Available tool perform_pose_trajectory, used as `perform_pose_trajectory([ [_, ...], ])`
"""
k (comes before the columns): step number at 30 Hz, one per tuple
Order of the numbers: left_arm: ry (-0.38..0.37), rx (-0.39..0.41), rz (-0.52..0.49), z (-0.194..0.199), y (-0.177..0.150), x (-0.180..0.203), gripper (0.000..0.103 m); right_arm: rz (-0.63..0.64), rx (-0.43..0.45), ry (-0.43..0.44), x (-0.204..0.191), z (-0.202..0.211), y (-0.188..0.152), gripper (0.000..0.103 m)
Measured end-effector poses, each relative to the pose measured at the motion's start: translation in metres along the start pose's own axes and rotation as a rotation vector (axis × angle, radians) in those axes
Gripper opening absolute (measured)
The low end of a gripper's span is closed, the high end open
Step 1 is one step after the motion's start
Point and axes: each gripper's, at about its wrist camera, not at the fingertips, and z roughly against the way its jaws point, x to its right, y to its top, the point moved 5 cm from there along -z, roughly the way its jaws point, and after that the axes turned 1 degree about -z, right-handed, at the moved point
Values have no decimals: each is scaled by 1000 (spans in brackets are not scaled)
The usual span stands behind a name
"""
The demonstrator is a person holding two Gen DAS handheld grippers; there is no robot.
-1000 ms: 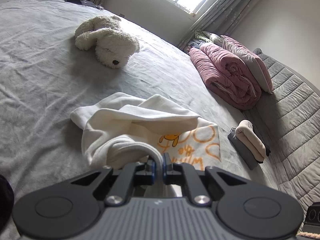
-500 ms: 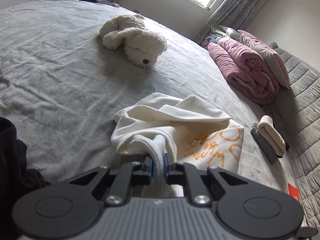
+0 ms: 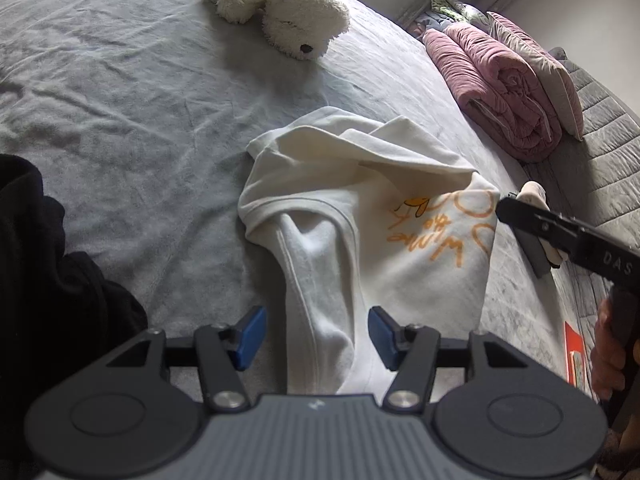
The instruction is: Fold clothes
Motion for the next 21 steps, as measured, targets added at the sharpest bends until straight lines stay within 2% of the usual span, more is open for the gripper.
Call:
perform_pose_trajectory([
  [4, 3, -35, -14, -1, -6, -1, 60, 162, -52, -29, -14, -30, 4, 63],
  [6, 3, -43, -11, -1, -7, -3, 61, 252, -67, -72, -22, -44, 5, 66],
  [10, 1, -58, -5, -2, -7, -2, 62, 394, -117, -185, -28, -75, 3, 66],
  [12, 1, -65, -6, -4, -7, 0, 62, 415, -138, -230, -24, -89, 2, 61],
  [13, 2, -68, -9, -6, -8, 1, 62, 410, -142, -246, -20, -95, 1, 55],
  [14, 2, -71, -11, -6, -8, 2, 63, 402, -144, -257, -16, -98, 1, 38],
  [15, 0, -73, -14, -7, -8, 3, 63, 380, -142, -271, -11, -101, 2, 27],
  [16, -6, -74, -16, -8, -8, 4, 63, 349, -137, -286, -4, -102, 3, 8],
  [17, -11, -76, -17, -8, -8, 5, 63, 310, -126, -296, 3, -101, 6, 3],
  [21, -20, -70, -16, -7, -8, 6, 65, 169, -83, -308, 26, -84, 16, 1],
])
